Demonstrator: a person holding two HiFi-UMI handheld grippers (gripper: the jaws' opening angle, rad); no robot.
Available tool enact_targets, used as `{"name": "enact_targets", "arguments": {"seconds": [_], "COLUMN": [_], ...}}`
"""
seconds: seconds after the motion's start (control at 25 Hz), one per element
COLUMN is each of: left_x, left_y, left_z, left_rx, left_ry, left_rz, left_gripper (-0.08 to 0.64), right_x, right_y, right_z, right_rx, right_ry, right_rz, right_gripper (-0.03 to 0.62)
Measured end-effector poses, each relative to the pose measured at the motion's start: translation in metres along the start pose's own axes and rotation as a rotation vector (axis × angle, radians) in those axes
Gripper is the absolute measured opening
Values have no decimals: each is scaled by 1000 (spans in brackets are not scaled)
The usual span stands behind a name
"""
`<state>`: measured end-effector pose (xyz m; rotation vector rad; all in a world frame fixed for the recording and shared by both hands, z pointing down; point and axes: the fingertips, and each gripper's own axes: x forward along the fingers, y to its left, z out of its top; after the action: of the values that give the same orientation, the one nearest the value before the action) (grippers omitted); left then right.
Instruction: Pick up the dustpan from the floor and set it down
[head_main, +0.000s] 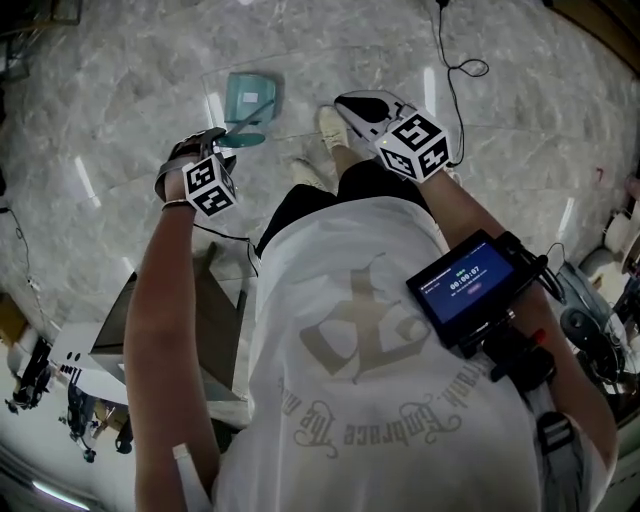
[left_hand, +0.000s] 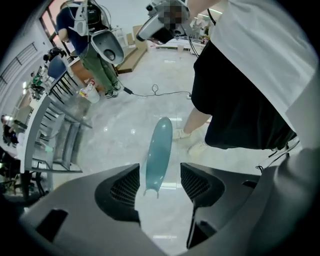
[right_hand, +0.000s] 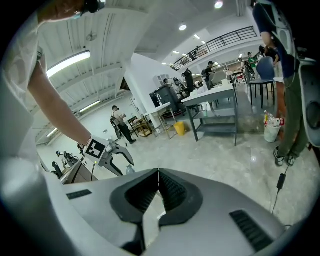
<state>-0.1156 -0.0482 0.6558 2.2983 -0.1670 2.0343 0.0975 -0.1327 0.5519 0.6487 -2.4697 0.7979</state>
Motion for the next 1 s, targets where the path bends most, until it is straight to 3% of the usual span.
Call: {"name": "enact_targets", "arguments": {"seconds": [0.16,0.44,0.64,1.0], "left_x": [17,31,30,20], "left_y": [1,2,9,1], "left_z": [-5,-5,-3,-15], "left_rx": [78,136,138,119], "left_ry": [41,64,49,84], "left_rz": [-33,-49,-13,-4], "left_gripper": [247,216,133,126], "right_x": [-7,-13,-12,-5], "right_y": [-7,-12,-11,-7], "right_z": [-6,-14,-15,-4], "right_rx": [24,53,54,28], "right_ry": [-2,1,4,1], "right_rz": [-34,-62,-60,-36], "right_gripper": [15,15,15,15]}}
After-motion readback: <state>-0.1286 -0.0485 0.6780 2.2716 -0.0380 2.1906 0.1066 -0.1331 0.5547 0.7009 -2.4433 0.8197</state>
